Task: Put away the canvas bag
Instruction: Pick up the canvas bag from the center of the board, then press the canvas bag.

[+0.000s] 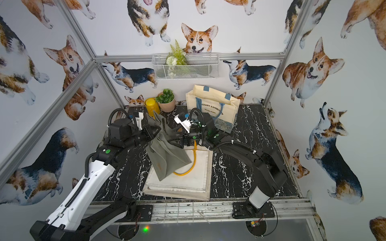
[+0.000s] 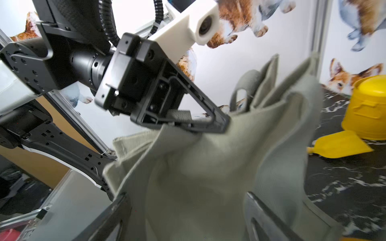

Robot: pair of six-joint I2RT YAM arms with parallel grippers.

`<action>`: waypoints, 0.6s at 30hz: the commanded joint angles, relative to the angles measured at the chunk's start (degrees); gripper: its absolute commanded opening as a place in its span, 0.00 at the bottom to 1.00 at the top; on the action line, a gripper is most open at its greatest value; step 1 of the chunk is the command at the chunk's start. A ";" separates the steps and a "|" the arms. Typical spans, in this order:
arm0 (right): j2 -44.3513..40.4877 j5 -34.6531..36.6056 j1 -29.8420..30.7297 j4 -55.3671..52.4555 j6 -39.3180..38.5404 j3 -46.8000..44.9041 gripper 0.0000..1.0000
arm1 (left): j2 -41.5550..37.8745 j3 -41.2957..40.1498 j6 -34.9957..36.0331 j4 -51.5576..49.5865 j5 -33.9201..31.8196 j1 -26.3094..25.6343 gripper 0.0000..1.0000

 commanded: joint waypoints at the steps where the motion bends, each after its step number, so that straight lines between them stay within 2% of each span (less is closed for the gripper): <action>1: -7.98 6.24 -1.65 -4.68 -10.48 -4.76 0.89 | -3.39 2.05 -7.14 0.42 -5.96 0.30 0.00; 3: -12.48 6.51 -1.49 -10.20 -16.78 -5.98 0.90 | -4.83 2.54 -10.46 -0.56 -9.51 0.52 0.00; 8: -17.54 7.84 3.28 -19.92 -28.31 -6.56 0.92 | -6.63 1.17 -19.32 1.87 -11.96 1.02 0.00; 11: -16.68 11.42 5.89 -17.12 -28.77 -8.09 1.00 | -6.36 0.97 -22.77 2.54 -11.81 1.06 0.00; 14: -15.23 15.62 8.05 -11.90 -27.76 -9.03 1.00 | -6.54 0.70 -24.21 3.16 -12.11 1.02 0.00; 18: -12.75 17.94 11.17 -10.04 -27.48 -7.72 1.00 | -7.28 0.22 -25.78 4.01 -14.30 0.97 0.00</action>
